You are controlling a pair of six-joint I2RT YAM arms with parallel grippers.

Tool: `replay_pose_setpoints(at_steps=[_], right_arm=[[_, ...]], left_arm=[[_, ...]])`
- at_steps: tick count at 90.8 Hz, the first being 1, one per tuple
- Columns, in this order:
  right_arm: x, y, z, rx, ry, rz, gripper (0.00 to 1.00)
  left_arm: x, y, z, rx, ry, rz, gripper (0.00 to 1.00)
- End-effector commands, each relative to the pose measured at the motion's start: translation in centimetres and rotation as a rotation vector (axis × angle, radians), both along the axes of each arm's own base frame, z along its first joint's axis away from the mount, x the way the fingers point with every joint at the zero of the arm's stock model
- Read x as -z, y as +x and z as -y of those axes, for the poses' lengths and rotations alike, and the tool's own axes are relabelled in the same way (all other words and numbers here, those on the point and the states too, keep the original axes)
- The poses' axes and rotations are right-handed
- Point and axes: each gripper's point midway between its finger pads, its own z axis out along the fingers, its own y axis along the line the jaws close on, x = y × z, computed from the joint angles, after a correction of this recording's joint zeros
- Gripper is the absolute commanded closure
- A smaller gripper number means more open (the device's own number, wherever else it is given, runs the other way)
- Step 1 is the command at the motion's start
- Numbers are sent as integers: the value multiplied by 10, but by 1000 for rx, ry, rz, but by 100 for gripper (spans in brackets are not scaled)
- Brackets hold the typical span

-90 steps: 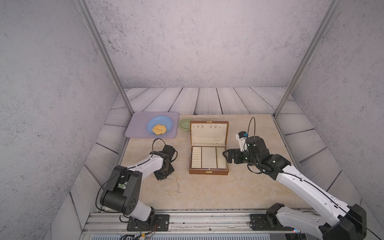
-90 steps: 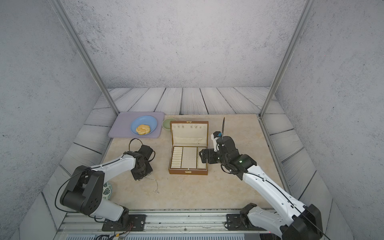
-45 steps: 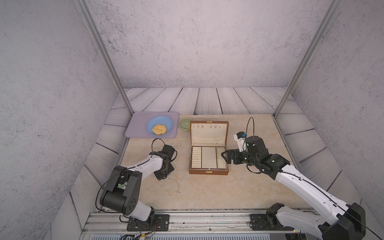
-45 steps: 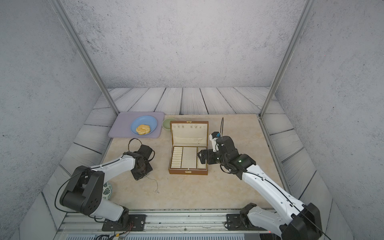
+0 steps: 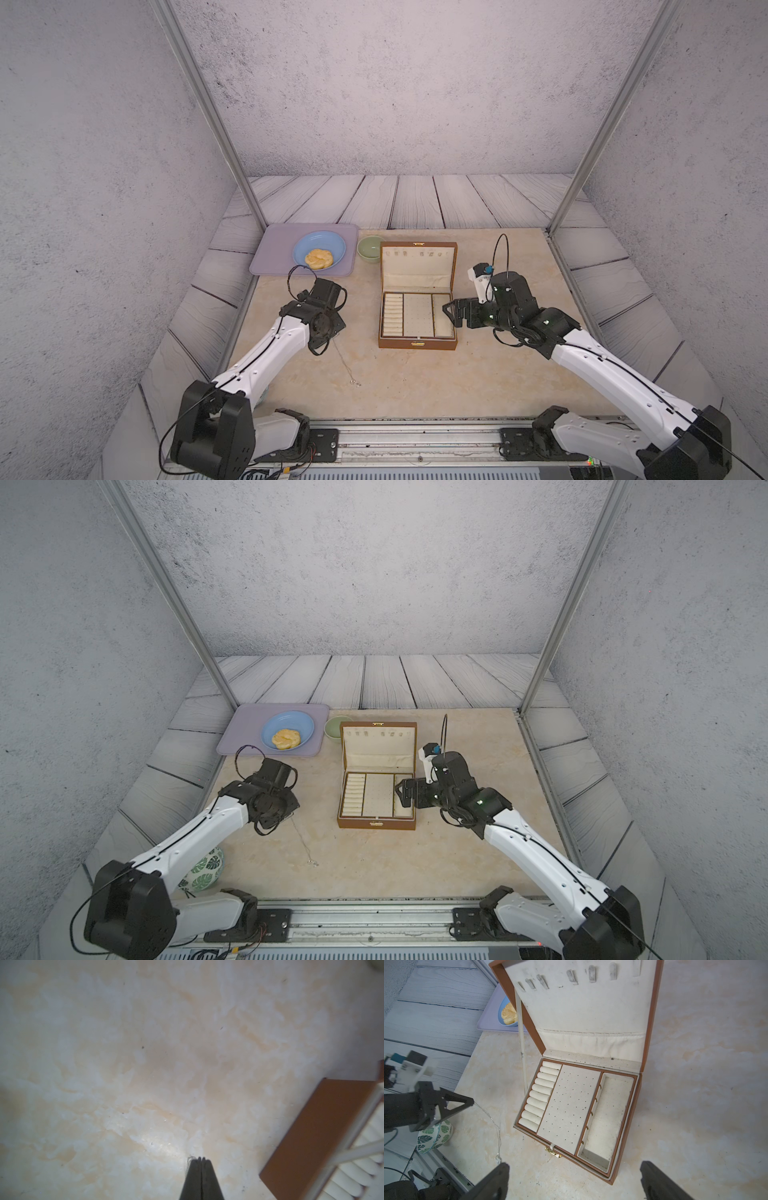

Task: Put jewelry chain into jewelry box
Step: Pick up the necklace from the center of the board.

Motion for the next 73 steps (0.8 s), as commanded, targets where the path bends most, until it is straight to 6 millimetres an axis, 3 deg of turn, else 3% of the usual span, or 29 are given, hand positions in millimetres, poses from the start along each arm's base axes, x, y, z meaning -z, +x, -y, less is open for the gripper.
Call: replay_pose_setpoints(at_steps=[1,37,57,73], right_arm=[[-17,5,-2,-2,5,47,1],[-55,8,-24,-73,20,169,1],[-83,-4,-60,-198,-36,336,1],[-101,-13,-93,-337,78,448,1]], left_arm=[[-26,-3,4,45,-12,38,100],[-163,19,41,232,-77,311,100],[-227,23,65,332,-107,445,100],[-279,29,79,386,-139,561,100]])
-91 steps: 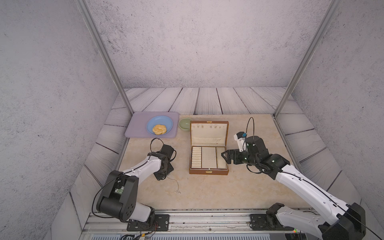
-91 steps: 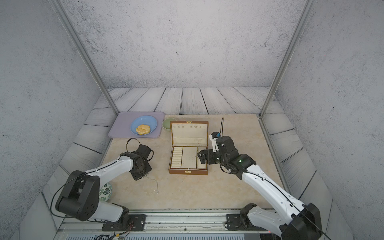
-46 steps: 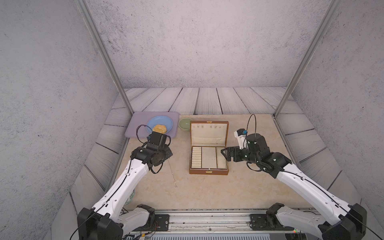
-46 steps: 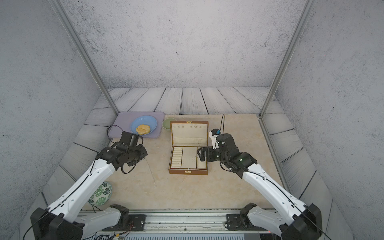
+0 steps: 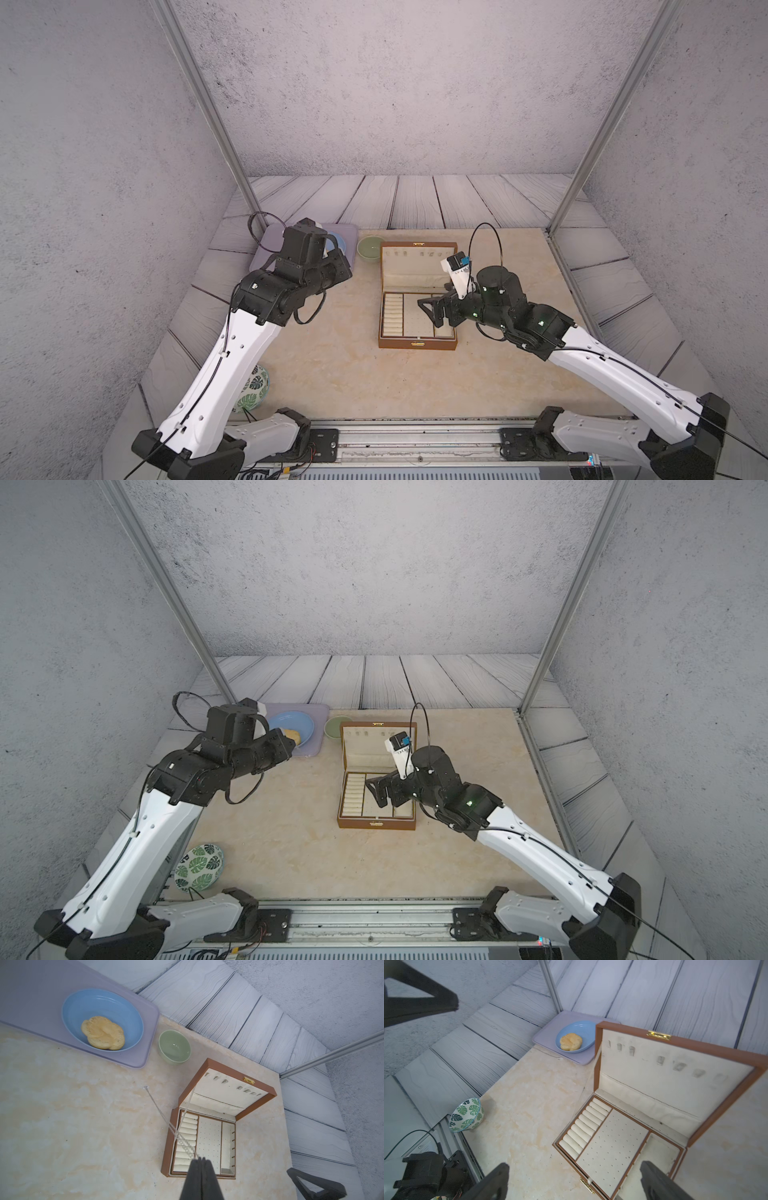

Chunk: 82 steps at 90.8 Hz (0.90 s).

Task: Put jewelry chain into jewelry box
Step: Pick up the necklace from the center of the board.

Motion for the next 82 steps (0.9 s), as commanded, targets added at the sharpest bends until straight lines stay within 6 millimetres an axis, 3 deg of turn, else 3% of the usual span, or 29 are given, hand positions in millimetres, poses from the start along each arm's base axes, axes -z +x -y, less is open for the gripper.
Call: replay_pose_setpoints(at_steps=[1,13,43,61,82], right_arm=[[-21,1,-20,-94,60,122,1],[-32,-1,-40,-178,97,183,5],[-50,-8,-96,-354,154,244,14],[-60,9,-116,-342,163,284,18],[-65,44,-122,-224,116,365,18]], left_arm=[[-31,1,9,56,-1,69,100],[-63,2,19,107,-16,123,100],[-101,-6,42,197,-75,180,100],[-109,-12,52,229,-98,188,100],[-116,-13,54,238,-107,200,100]])
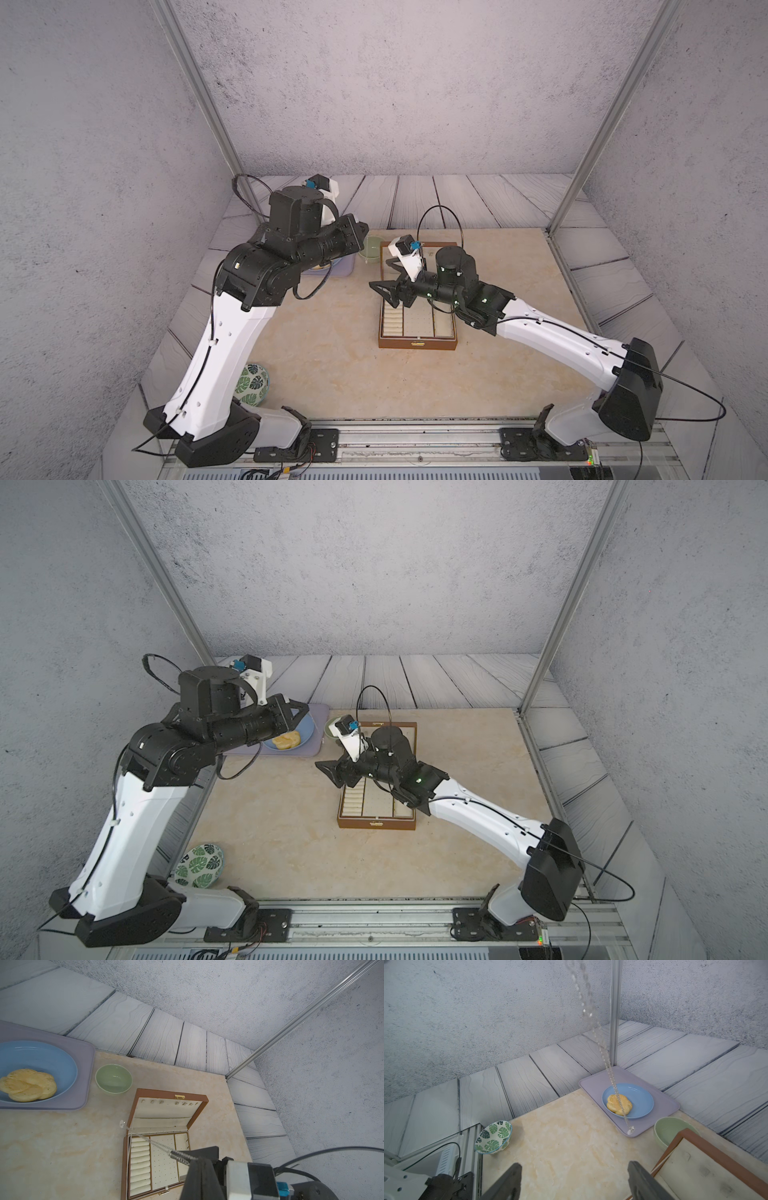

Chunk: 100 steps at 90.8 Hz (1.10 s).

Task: Put jewelry chain into jewelry box
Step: Pick up the necklace from the center of the board.

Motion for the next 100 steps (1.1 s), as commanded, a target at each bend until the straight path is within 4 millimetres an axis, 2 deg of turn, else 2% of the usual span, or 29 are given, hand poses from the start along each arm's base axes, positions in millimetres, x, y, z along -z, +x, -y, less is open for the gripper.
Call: replay_pose_setpoints(at_steps=[1,20,34,44,54,62,75,100], right_arm=[[-17,19,-1,78,12,86,18],[-18,38,-4,145,-21,118,20],[-14,30,-14,76,-6,77,34],[-10,23,-17,36,4,58,54],[-11,18,-16,16,24,60,56],[-11,16,-16,11,25,60,64],[-15,16,-17,5,37,72,63],[-13,29,-15,69,18,74,61]], left_arm=[[-11,-4,3,20,-11,24,100],[-12,-3,8,30,-22,19,100],[-16,-3,10,35,-36,23,100],[-21,-4,10,35,-40,31,100],[-22,-5,10,36,-44,33,100],[-22,-5,10,34,-46,30,100],[-23,-6,11,37,-50,31,100],[-24,-5,11,34,-49,35,100]])
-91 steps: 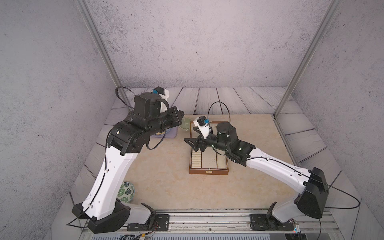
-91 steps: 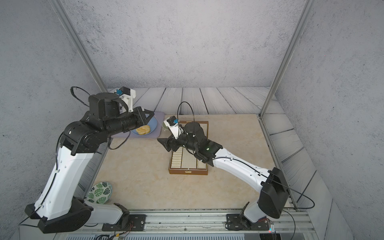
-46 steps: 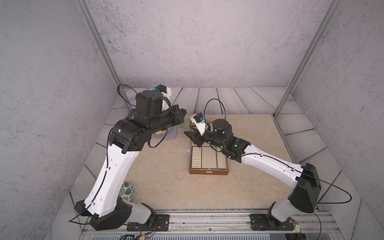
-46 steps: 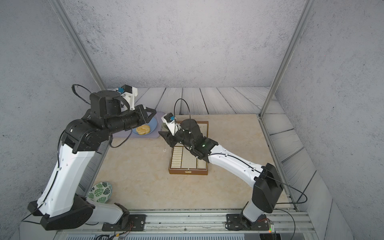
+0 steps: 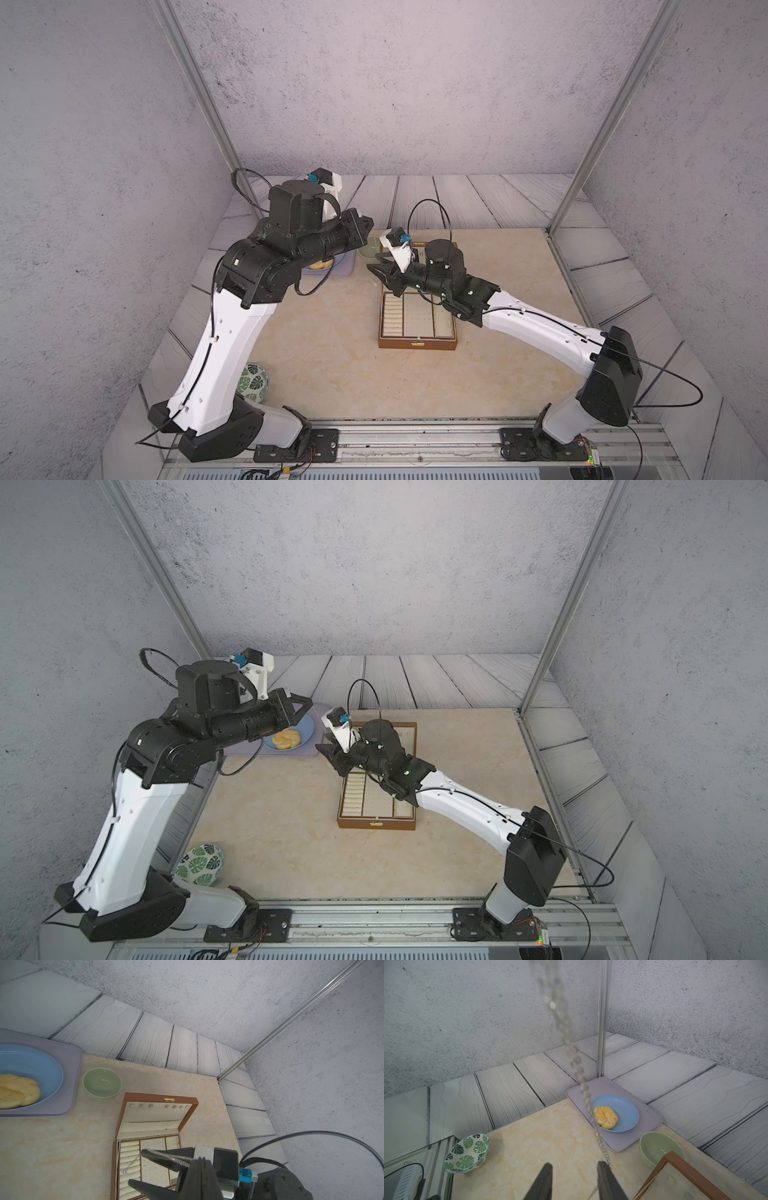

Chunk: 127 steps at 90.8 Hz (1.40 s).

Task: Put jewelry chain into jewelry box
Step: Pick up the necklace from the center of the board.

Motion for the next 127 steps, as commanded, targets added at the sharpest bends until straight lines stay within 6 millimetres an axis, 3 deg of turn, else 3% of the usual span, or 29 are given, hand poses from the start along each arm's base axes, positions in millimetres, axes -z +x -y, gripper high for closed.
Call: replay_pose_setpoints(at_steps=[1,24,63,83,109,127], right_arm=[[-9,5,1,26,17,15,61],[-8,3,-2,8,25,3,66],[-7,-13,10,-14,46,-7,61],[-18,-28,-2,-122,82,-15,56],[-19,-5,-4,-26,65,14,59],[-23,-7,-10,-63,61,25,61]], left_arm=[[-9,-4,0,6,-15,17,100],[-8,-4,1,5,-11,15,100],[-1,5,0,-21,15,7,100],[-1,3,2,-13,6,0,100],[-3,-1,0,-12,0,3,100],[-3,-1,-1,-14,5,3,100]])
